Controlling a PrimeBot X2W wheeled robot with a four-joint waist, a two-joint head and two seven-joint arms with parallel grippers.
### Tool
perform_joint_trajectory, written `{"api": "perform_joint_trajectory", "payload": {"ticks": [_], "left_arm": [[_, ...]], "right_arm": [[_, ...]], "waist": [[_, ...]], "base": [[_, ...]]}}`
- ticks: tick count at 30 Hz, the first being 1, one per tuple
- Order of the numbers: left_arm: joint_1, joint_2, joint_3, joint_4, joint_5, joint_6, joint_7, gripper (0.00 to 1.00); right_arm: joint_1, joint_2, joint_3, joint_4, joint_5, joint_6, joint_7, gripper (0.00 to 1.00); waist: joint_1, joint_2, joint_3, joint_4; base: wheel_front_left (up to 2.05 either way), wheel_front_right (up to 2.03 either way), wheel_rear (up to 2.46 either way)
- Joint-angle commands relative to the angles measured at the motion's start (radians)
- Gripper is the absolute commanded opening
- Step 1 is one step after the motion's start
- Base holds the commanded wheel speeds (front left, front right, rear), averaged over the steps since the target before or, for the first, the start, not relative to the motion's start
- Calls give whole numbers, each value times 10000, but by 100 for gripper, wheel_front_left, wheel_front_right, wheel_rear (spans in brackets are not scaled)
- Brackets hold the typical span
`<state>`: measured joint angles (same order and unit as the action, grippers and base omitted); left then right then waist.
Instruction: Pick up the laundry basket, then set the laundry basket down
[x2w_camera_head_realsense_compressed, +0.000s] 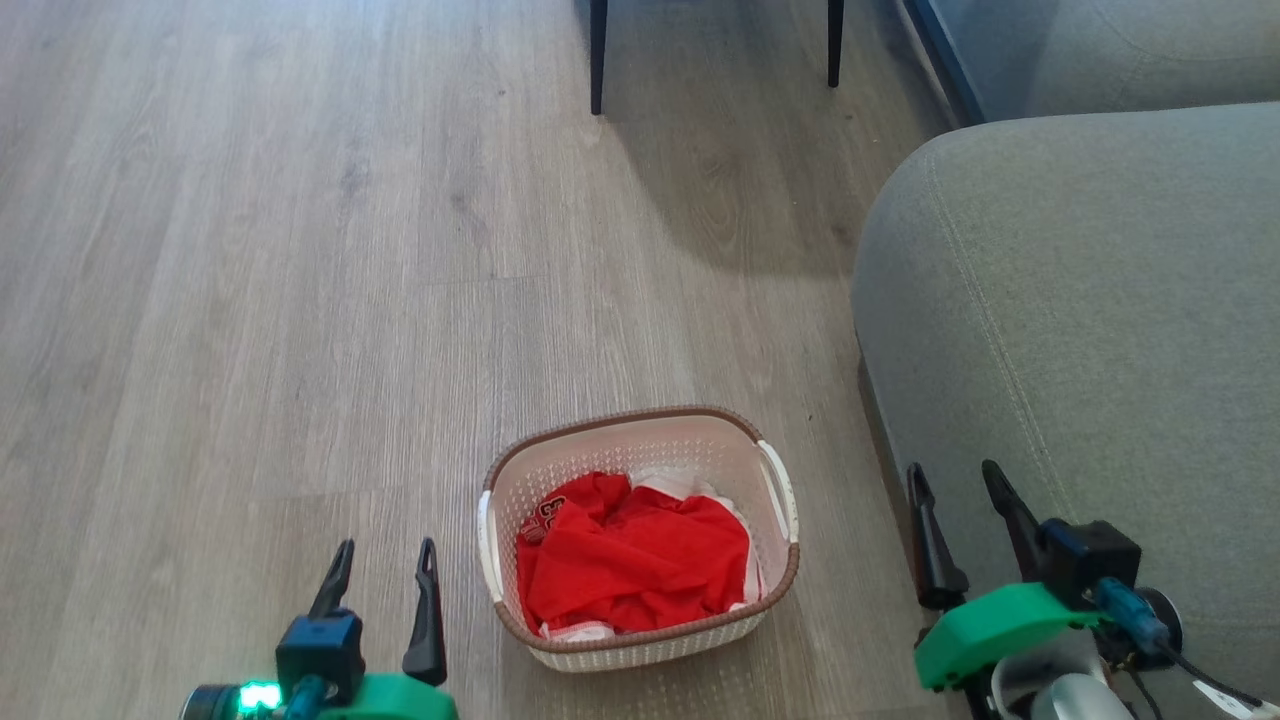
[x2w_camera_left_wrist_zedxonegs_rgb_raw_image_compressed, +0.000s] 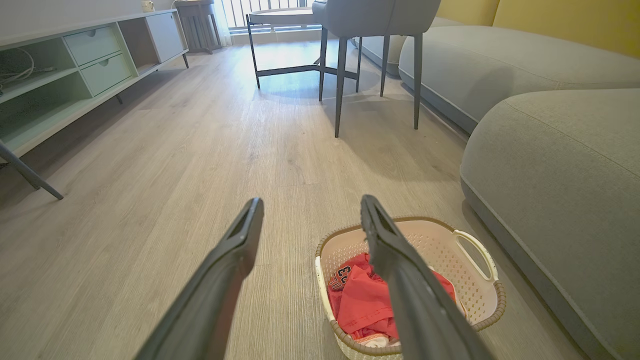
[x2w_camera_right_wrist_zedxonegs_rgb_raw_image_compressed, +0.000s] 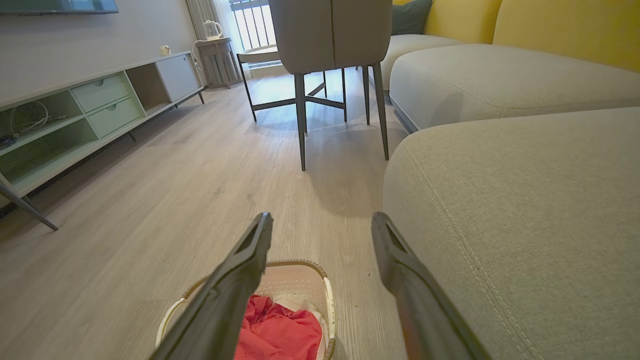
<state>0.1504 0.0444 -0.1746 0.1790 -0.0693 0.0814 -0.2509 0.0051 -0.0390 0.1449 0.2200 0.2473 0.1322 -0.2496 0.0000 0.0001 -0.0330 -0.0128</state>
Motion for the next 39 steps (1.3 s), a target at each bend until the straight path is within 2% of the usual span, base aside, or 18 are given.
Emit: {"api": "perform_joint_trajectory", "payload": {"ticks": [1,13,20,26,39], "left_arm": [[-236,58,326,-309,41,62,-109,100],[-251,58,319,-286,-51,62,-109,100],[-531,58,223,-76,-379,23,-109,100],[-1316,58,203,284,-829,5,-109,100],[-4076,58,-119,1449,-1037,9,-109,100]], "right_arm": [[-328,-112,246,-327,-67,-15,-122,100],[-338,-112,200,-291,-125,-15,-122,100],[-642,-112,231,37,-293,-15,-122,100],[-1553,-112,239,466,-521,-15,-122,100],[-4171,-112,-81,1581,-1005,-15,-122,100]], "waist": [[0,-1,3,0],[0,-1,113,15],[0,-1,599,124],[0,-1,1706,155],[0,-1,5073,248]], "base": [[0,0,0],[0,0,0],[0,0,0],[0,0,0],[0,0,0]]}}
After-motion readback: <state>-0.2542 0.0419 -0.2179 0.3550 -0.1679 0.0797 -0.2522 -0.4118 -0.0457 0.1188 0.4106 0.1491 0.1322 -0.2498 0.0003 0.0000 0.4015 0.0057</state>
